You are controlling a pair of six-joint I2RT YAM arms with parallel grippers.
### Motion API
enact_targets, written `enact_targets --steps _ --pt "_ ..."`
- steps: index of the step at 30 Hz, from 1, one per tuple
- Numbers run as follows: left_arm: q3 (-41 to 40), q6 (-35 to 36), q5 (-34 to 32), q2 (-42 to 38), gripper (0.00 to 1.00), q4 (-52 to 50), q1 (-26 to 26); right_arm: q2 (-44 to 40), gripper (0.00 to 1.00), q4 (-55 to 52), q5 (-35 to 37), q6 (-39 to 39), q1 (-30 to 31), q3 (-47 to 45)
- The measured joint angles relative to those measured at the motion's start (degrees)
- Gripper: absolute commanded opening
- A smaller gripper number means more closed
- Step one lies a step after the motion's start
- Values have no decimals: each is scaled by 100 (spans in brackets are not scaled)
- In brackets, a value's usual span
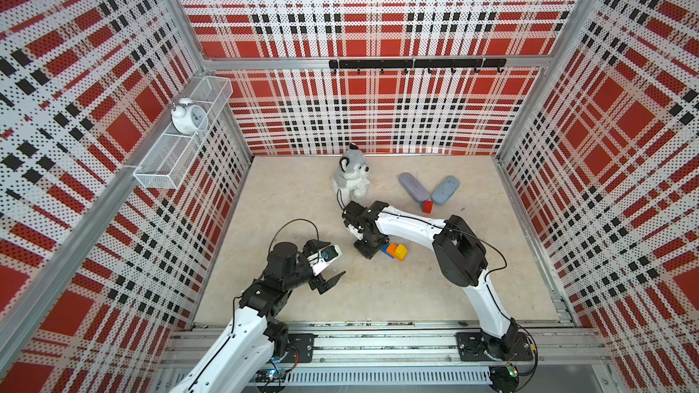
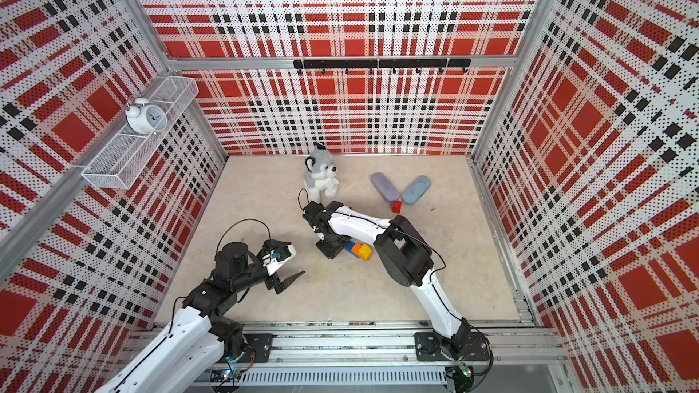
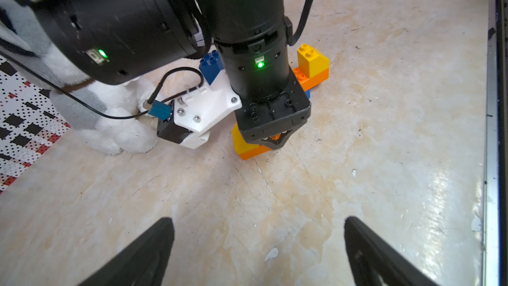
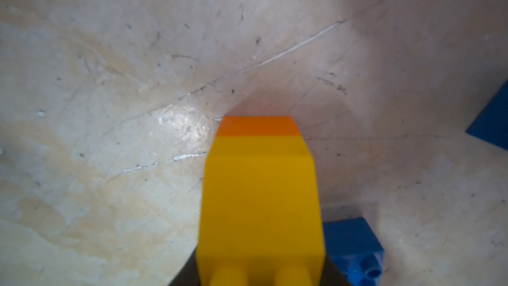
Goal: Assemble a fork with lego
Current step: Pick up the lego brick from the center of the board.
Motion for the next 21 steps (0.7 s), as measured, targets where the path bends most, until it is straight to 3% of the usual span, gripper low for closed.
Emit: enact_targets --steps 17,21 --pt "0 50 -17 70 98 0 0 -133 44 96 0 11 2 -109" --pt "0 66 -17 74 98 0 0 -133 39 111 0 13 2 -111"
